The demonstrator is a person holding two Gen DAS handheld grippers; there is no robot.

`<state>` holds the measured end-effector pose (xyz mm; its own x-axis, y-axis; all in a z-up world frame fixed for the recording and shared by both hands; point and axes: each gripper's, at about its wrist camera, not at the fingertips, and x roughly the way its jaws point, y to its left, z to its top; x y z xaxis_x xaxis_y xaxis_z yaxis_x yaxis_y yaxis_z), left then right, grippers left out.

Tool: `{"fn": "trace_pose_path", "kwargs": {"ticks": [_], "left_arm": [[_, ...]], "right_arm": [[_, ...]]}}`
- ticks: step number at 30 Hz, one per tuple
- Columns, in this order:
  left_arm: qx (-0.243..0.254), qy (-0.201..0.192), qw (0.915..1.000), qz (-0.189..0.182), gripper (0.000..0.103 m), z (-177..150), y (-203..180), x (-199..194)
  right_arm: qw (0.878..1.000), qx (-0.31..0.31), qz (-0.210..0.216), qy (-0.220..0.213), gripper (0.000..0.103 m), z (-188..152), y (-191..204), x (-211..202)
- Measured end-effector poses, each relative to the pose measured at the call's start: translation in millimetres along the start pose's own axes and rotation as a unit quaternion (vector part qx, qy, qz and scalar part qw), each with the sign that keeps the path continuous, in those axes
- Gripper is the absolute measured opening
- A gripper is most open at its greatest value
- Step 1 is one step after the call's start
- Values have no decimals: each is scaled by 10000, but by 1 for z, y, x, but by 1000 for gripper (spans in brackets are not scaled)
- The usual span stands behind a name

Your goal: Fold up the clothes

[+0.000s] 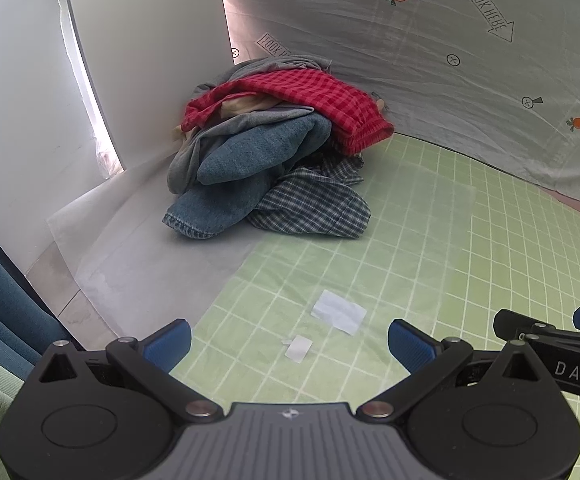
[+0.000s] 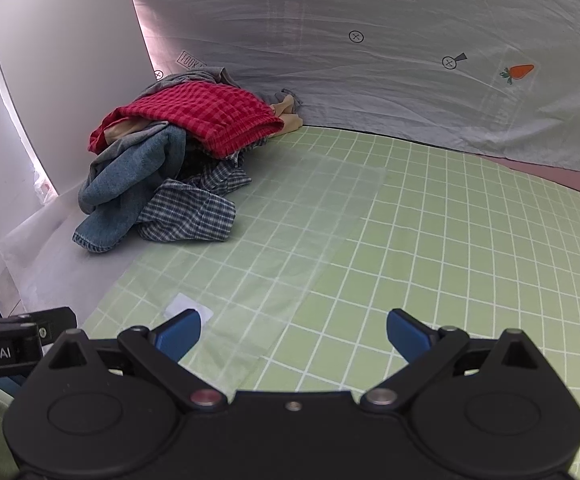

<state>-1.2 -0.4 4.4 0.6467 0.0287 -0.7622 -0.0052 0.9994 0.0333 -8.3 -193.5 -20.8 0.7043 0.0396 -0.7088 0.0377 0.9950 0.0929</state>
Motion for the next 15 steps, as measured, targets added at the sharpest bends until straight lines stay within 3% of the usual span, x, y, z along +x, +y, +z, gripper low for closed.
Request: {"fn": "trace_pose_path", "kwargs": {"ticks": [15], "left_arm": [[47,17,10000,8,103,2,-3,-2]], "right_arm": [[10000,97,-8,13,100,2,-4,1]]}}
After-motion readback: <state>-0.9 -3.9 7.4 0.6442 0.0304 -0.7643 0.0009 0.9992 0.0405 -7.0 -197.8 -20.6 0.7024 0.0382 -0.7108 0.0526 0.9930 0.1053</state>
